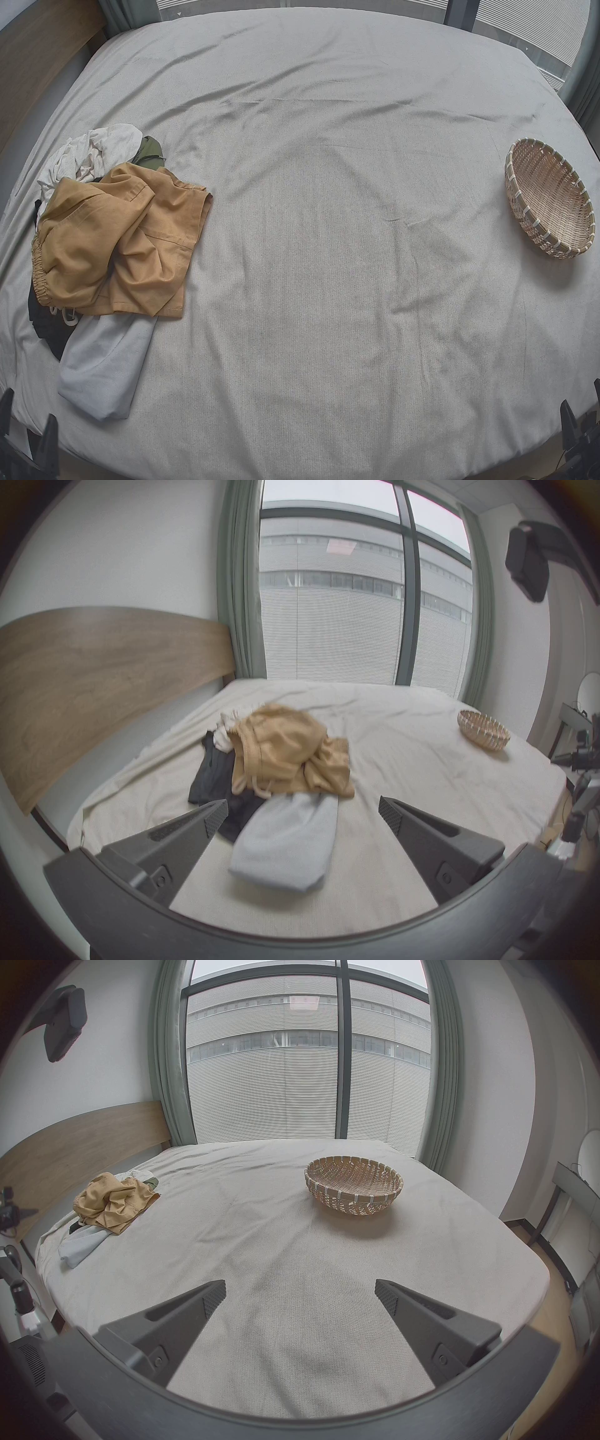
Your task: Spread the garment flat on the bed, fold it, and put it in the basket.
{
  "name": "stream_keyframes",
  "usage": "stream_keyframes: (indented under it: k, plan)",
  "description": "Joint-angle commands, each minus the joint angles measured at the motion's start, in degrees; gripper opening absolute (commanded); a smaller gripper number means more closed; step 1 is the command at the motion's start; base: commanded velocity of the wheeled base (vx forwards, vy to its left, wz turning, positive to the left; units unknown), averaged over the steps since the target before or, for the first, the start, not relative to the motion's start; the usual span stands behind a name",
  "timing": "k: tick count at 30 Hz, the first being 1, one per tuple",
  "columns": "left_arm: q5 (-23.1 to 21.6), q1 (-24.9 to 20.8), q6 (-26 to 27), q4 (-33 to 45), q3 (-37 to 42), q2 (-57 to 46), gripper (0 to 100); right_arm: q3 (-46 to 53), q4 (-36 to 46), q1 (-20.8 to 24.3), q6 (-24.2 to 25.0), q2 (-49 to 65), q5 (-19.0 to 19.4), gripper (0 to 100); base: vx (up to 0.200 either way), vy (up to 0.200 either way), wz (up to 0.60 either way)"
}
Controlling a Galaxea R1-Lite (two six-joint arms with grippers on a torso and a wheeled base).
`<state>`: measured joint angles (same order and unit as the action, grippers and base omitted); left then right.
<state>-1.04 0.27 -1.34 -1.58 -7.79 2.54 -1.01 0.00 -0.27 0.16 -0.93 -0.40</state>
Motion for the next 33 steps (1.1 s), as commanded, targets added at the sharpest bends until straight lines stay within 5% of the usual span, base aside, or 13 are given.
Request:
stream_keyframes:
  k: [1,9,14,19,28,33]
  plan:
    - [-1.6,-1.0,-5.1,-0.4,-7.2,9.4,100,0.9,-0.1,0.0,0.1,0.8,0.0,100,0.0,0.0,0.0]
    - [-5.8,-1.9,-30.9,-2.8,-19.4,28.1,100,0.9,-0.1,0.0,0.1,0.8,0.0,100,0.0,0.0,0.0]
    - [-5.5,1.2,-31.7,-8.2,-20.0,35.2,100,0.9,-0.1,0.0,0.1,0.8,0.0,100,0.0,0.0,0.0]
    - [-7.4,10.9,-31.6,-13.8,-19.8,41.4,100,0.9,-0.1,0.0,0.3,0.8,-0.1,100,0.0,0.0,0.0]
    - [-31.5,38.0,-31.6,-17.9,-19.3,51.1,100,1.0,-0.1,0.0,0.4,0.8,-0.2,100,0.0,0.0,0.0]
    - [-38.8,44.5,-31.6,-18.9,-19.3,54.8,100,0.9,-0.1,0.0,0.3,0.8,-0.1,100,0.0,0.0,0.0]
